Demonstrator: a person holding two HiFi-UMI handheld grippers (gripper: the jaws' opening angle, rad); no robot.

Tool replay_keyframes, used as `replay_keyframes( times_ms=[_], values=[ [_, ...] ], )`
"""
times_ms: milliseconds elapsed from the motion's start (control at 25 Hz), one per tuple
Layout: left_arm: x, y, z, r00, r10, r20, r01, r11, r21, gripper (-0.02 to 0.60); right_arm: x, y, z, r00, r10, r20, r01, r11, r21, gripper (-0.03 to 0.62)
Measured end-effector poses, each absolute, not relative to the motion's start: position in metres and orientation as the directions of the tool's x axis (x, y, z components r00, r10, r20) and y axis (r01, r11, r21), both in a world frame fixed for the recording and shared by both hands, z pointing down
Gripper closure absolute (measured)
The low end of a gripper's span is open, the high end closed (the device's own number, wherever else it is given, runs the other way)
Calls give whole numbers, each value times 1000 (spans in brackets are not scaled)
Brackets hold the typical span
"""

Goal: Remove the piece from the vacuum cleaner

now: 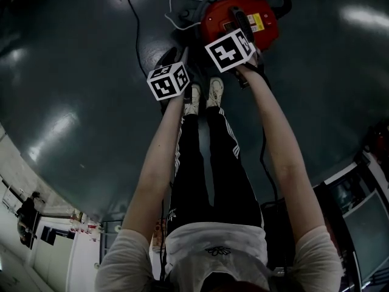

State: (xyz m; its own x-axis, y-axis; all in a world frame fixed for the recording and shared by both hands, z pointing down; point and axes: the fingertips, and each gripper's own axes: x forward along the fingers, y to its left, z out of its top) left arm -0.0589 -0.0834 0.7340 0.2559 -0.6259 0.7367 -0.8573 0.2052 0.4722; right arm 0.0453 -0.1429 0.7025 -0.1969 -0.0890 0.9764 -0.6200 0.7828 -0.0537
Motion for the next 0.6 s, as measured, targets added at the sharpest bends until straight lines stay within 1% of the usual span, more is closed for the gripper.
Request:
replay_keyframes(
  times_ms=[80,120,200,280,480,600],
  values=[
    [-54,-86,741,294,-605,740,-845,198,498,426,45,-142,703,-203,-85,976,-619,783,-61,572],
    [-51,-88,743,314,-596,739,-837,194,512,438,44,-142,703,-203,-79,976,-617,784,-64,572],
    [-47,-88,744,326,-577,749,-838,191,511,514,43,-142,702,-200,-68,977,-611,788,-70,572],
    [-47,-86,742,304,-564,768,-859,186,477,548,43,-142,700,-197,-69,978,-611,789,-67,572],
    [-49,-79,738,270,-580,768,-873,190,450,560,45,-142,700,-178,-102,979,-605,796,-27,573],
    [-53,-76,737,261,-589,765,-876,189,444,560,45,-142,700,-189,-96,977,-623,781,-43,572]
  ],
)
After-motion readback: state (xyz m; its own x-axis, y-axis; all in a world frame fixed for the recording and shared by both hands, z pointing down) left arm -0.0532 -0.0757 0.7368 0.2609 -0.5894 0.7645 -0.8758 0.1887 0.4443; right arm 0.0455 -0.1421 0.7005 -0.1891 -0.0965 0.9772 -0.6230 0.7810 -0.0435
